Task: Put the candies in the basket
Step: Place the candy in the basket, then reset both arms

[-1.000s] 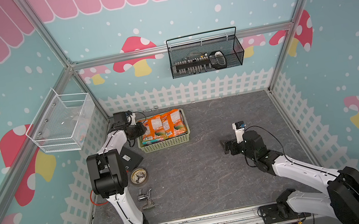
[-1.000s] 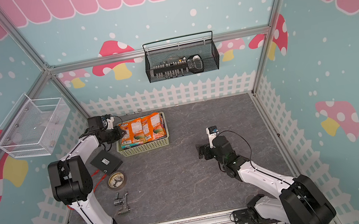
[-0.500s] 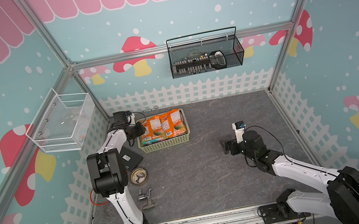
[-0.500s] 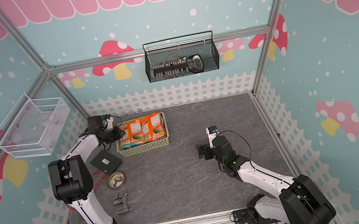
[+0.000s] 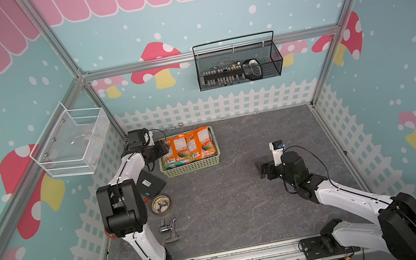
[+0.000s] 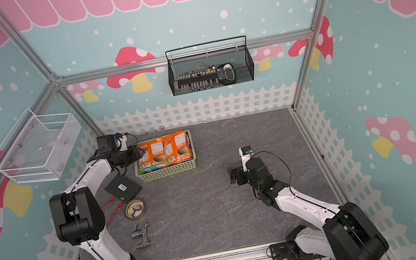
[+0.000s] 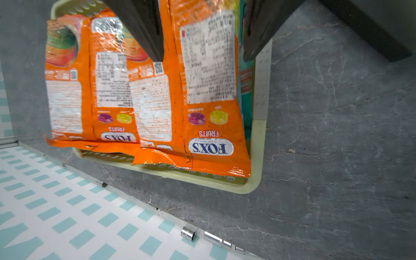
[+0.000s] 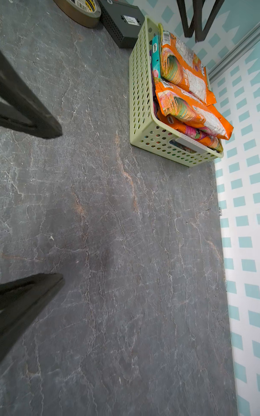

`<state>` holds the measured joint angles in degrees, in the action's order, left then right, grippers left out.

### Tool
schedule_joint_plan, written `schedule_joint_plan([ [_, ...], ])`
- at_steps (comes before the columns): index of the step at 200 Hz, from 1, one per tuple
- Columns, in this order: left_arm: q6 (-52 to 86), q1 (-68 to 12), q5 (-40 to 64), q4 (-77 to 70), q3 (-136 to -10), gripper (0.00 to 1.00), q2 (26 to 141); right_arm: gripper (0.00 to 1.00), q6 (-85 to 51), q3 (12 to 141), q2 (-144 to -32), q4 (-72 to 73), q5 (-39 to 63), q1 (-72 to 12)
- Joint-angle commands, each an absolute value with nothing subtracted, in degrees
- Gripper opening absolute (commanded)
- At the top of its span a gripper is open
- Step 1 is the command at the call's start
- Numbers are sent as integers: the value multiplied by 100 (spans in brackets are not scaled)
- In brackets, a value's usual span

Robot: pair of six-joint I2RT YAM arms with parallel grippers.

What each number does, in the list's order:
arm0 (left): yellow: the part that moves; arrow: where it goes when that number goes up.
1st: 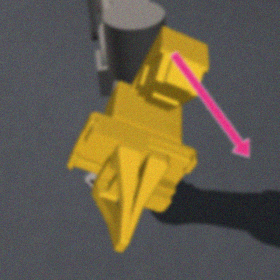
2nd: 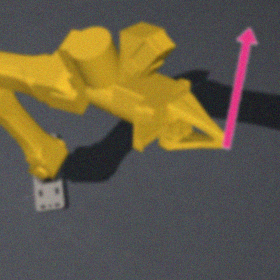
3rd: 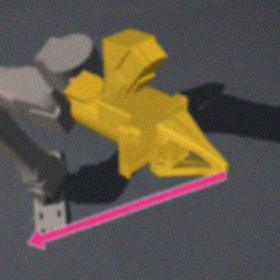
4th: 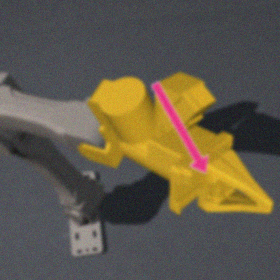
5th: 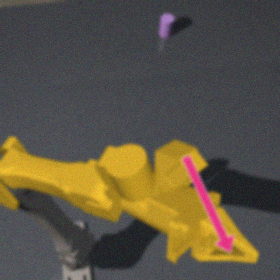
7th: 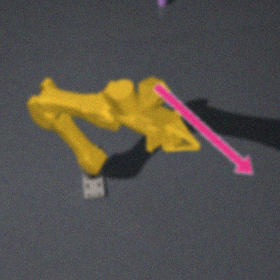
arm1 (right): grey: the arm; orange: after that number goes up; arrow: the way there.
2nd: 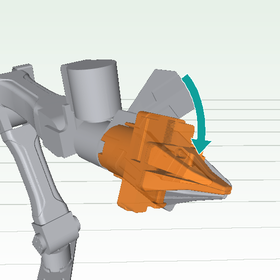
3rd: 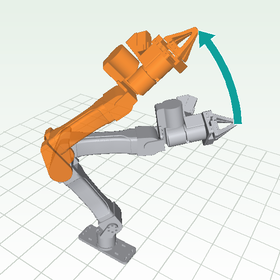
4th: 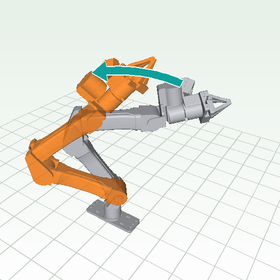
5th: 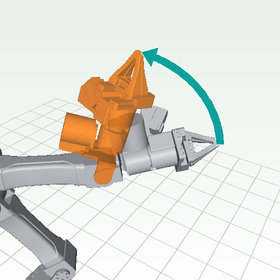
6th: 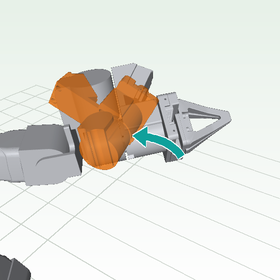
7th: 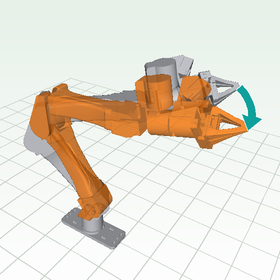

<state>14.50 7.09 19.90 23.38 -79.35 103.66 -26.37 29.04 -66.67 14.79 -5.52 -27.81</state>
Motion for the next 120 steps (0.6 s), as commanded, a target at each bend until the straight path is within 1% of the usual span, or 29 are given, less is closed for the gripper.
schedule_joint_plan([
  [1, 1708, 559, 1915, 2048, -7577, 64, 9770, 98, -2515, 2757, -6542, 1765, -783, -2786],
  [30, 1890, 212, 1640, 1781, -7032, 70, 9071, 99, -2440, 2776, -6316, 1771, -1099, -2786],
  [35, 1938, 109, 1510, 1692, -6901, 75, 8906, 99, -2426, 2850, -6255, 1684, -1169, -2786],
  [59, 2127, -430, 938, 1105, -6126, 88, 8173, 99, -2155, 3165, -6018, 1314, -1565, -2786],
  [61, 2138, -459, 911, 1063, -6060, 90, 8103, 99, -2136, 3184, -6002, 1282, -1633, -2786],
  [64, 2147, -550, 855, 939, -5941, 97, 8000, 99, -2118, 3216, -5980, 1247, -1738, -2786],
  [66, 2165, -586, 805, 859, -5862, 99, 7922, 99, -2107, 3236, -5962, 1228, -1814, -2782],
  [80, 2223, -1006, 385, 277, -5221, 99, 7338, 99, -1996, 3321, -5881, 1173, -2294, -2779],
  [97, 2255, -1311, -29, -664, -4261, 99, 6592, 99, -1439, 3035, -5820, 1909, -2663, -2786],
  [111, 1814, -1370, 229, -1625, -3384, 99, 6074, 98, -1149, 2886, -5879, 2413, -3137, -2777],
  [120, 1613, -1443, 102, -2151, -2867, 99, 5800, 98, -899, 2819, -5965, 2704, -3396, -2755],
])
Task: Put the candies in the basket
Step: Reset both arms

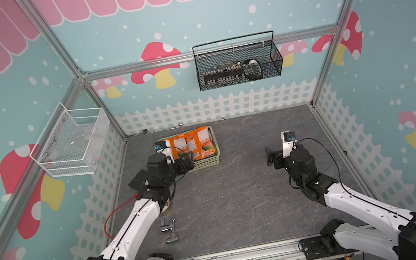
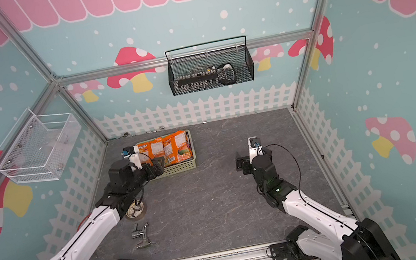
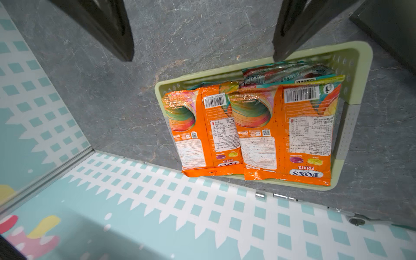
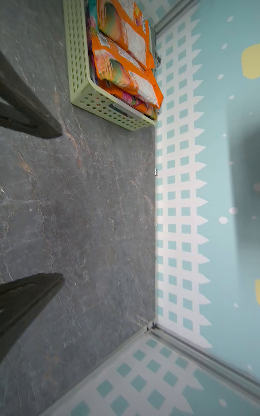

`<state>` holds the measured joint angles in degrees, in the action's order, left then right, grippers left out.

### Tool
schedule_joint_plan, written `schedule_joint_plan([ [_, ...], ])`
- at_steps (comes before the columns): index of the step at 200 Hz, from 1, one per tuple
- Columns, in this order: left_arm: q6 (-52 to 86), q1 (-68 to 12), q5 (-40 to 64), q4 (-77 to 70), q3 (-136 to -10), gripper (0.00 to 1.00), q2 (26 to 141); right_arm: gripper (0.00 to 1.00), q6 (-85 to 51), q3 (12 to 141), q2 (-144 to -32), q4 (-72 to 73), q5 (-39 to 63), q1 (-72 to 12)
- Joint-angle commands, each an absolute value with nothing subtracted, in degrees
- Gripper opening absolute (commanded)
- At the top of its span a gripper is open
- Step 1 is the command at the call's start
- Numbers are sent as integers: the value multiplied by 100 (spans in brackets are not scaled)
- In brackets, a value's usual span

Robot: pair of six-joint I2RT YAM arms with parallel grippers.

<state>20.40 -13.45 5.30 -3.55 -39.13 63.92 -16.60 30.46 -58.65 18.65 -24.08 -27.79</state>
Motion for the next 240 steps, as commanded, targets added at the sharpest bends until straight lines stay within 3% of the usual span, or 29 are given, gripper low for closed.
schedule_joint_plan([
  [1, 1589, -1446, 82, -2210, -2813, 99, 5770, 98, -885, 2811, -5980, 2745, -3425, -2762],
  [23, 743, -1514, -131, -3282, -1798, 99, 5235, 99, -327, 2631, -6423, 3538, -4010, -2701],
  [42, 333, -1539, -1117, -3773, -1216, 99, 4933, 99, 149, 2550, -6843, 4077, -4288, -2554],
  [68, 157, -1351, -1979, -4103, -896, 99, 5232, 98, 244, 2429, -7247, 4352, -3791, -2032],
  [108, 132, -939, -1077, -4698, -795, 99, 6157, 99, -27, 2041, -7647, 5021, -2958, -1273],
  [158, 84, -473, 303, -6077, -767, 99, 6915, 99, 638, 1658, -8666, 6934, -2229, -1024],
  [204, 81, -338, 570, -6986, -833, 99, 7545, 99, 143, 1337, -8501, 7184, -1099, -391],
  [240, -4, -322, 775, -8262, -768, 99, 8676, 99, 5, 1098, -8815, 7865, -838, -188],
])
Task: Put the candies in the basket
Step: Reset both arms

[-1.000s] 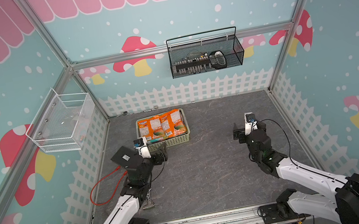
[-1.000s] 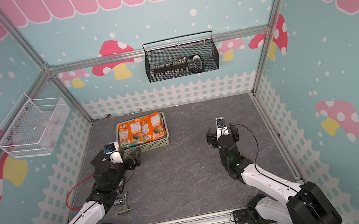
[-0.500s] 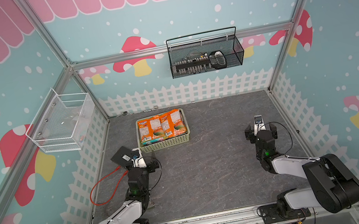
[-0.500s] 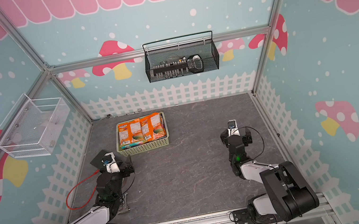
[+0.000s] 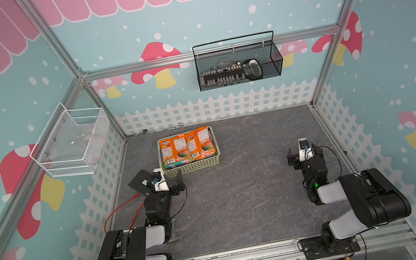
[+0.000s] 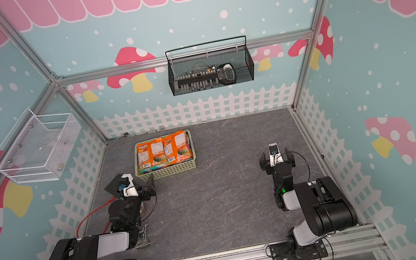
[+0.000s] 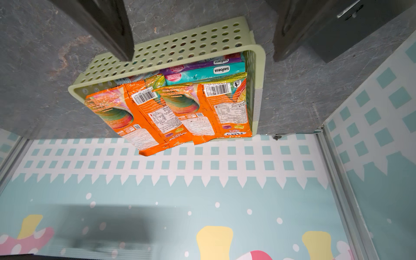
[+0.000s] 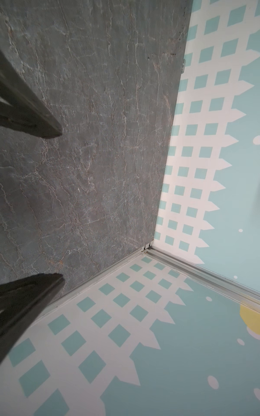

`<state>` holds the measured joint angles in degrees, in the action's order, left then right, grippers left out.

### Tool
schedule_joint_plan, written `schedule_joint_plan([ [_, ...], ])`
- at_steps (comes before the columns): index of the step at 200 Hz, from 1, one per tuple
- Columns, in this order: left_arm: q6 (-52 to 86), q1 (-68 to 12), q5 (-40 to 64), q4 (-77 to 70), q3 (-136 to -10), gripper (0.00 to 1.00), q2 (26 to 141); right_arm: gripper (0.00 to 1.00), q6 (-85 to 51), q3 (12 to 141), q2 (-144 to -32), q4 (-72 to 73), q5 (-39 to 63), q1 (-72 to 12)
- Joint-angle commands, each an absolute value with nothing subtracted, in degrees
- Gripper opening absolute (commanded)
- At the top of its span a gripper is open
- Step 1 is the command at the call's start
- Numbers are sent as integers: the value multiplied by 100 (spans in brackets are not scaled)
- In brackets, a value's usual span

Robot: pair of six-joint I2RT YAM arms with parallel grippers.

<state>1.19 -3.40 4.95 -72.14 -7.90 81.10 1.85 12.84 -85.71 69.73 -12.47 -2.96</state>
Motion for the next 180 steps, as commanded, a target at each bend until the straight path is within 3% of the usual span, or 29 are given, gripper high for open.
schedule_joint_plan([
  [1, -6, -328, 756, -8271, -762, 99, 8698, 99, 20, 1081, -8829, 7945, -832, -182],
  [47, 363, -368, -236, -7616, -1117, 99, 8720, 99, -24, 1127, -8798, 7795, -747, -132],
  [180, 378, -342, -248, -7367, -1284, 99, 8757, 99, 53, 1116, -8751, 7742, -606, -164],
])
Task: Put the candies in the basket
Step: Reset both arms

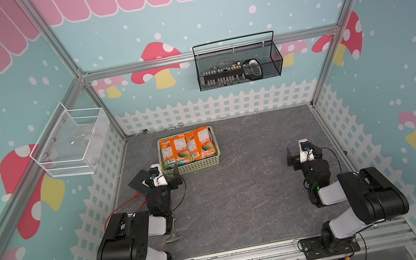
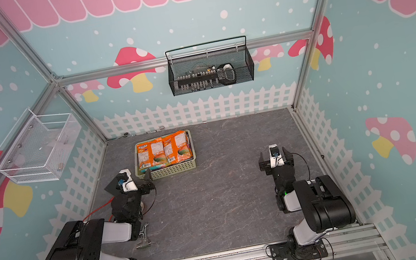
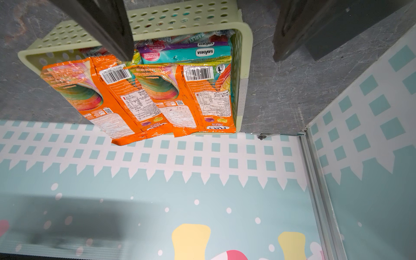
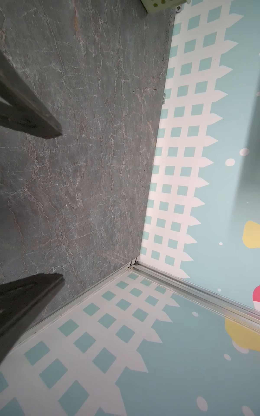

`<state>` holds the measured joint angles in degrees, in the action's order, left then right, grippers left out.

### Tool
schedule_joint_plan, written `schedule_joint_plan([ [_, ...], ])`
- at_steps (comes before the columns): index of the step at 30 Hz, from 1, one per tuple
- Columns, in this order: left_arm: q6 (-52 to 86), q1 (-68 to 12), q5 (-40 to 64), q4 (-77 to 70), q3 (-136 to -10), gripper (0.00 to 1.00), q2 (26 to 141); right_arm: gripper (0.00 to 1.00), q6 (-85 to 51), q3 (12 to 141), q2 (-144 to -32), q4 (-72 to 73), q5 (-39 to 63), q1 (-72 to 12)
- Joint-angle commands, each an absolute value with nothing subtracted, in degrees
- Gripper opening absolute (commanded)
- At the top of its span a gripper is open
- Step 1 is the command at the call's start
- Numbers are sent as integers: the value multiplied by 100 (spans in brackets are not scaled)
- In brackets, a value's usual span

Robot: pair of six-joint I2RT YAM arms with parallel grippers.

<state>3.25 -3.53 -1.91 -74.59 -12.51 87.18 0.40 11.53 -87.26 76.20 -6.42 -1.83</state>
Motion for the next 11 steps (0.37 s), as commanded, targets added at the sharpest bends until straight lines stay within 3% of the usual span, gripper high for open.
schedule_joint_plan([
  [1, 378, -347, -247, -7370, -1284, 99, 8751, 99, 53, 1116, -8748, 7743, -606, -161],
  [11, 378, -349, -253, -7366, -1283, 99, 8762, 98, 69, 1101, -8748, 7762, -600, -165],
])
